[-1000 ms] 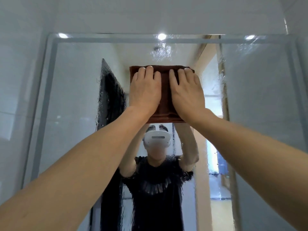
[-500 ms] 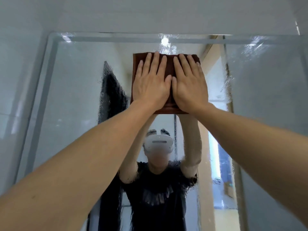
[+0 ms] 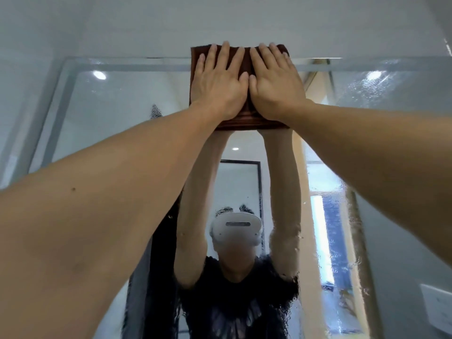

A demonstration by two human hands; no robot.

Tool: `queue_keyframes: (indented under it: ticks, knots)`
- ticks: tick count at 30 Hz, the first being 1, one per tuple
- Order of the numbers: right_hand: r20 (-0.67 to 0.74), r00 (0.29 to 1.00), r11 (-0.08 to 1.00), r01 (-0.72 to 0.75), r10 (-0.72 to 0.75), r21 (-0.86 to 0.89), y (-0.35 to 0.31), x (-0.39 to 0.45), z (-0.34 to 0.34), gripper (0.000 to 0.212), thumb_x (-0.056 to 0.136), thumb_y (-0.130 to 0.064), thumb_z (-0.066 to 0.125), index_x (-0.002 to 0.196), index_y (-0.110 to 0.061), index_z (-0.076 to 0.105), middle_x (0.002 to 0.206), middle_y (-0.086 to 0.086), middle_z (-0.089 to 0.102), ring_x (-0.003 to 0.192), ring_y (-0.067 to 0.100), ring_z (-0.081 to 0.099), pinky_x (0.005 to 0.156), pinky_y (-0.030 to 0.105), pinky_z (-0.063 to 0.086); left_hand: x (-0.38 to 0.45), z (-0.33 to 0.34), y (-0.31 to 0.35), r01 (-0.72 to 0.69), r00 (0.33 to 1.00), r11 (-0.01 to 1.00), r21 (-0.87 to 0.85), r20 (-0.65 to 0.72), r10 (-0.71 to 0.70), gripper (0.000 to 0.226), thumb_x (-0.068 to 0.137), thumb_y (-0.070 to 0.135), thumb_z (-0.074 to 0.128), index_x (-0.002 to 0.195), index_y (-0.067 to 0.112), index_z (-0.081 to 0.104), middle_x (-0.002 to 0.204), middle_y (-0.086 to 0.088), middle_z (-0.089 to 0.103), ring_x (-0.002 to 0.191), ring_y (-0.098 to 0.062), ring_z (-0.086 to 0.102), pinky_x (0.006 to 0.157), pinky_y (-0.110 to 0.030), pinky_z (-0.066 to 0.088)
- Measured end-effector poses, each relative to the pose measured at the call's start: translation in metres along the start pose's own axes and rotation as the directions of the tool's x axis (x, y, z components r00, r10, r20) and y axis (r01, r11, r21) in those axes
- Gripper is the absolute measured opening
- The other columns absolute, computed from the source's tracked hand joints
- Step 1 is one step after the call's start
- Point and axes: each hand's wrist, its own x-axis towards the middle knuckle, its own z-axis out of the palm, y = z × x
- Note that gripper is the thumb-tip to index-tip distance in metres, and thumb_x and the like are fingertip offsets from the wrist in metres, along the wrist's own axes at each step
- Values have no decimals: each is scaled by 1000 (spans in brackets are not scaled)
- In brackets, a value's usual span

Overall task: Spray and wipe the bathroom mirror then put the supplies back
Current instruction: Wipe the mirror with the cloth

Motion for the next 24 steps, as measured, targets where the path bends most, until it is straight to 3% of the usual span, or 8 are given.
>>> queue_keyframes:
  ticks: [24]
  knots:
    - [-2,999,999,-32,32,-34,-23,-84,0,64,101,-36,20,160,-11,13,168,10,10,155,24,4,126,41,1,-85,-1,15,-13,1000,1000,7,5,13,59,104,41,20,161,25,11,169,-6,4,156,-23,-1,127,-43,0]
